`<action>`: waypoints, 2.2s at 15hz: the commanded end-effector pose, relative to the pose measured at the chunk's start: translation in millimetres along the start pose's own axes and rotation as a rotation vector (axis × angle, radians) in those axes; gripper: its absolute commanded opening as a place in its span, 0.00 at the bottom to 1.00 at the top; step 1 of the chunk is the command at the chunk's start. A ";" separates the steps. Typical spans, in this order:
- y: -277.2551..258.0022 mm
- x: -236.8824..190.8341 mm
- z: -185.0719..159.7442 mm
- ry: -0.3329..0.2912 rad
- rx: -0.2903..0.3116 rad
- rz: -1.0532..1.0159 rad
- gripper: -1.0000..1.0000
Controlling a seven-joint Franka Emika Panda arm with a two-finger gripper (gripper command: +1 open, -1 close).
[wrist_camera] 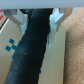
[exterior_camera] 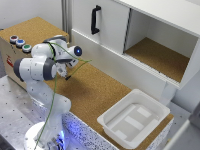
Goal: Pull the drawer
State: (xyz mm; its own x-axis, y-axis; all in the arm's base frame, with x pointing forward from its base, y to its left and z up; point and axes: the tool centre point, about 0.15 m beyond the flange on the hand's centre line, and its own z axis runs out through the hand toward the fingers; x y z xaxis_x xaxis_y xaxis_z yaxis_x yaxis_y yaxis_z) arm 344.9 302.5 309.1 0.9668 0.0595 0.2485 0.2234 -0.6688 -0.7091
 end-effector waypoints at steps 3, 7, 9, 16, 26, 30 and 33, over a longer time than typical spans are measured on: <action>78.1 18.1 -3.2 -0.052 0.033 -0.023 0.00; 85.7 21.5 -4.8 -0.062 0.030 -0.021 0.00; 90.8 21.3 -6.2 -0.062 0.031 -0.016 0.00; 104.8 18.6 -16.3 -0.057 0.020 -0.003 0.00; 123.1 23.6 -42.1 -0.060 -0.026 -0.001 0.00; 125.6 28.6 -49.2 -0.056 -0.039 -0.007 0.00; 126.2 30.9 -53.0 -0.058 -0.047 -0.010 0.00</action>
State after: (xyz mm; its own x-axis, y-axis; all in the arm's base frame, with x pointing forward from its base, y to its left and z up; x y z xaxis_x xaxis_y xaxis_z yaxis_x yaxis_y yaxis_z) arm 349.0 236.9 307.7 0.9708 0.0705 0.2292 0.2125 -0.6953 -0.6866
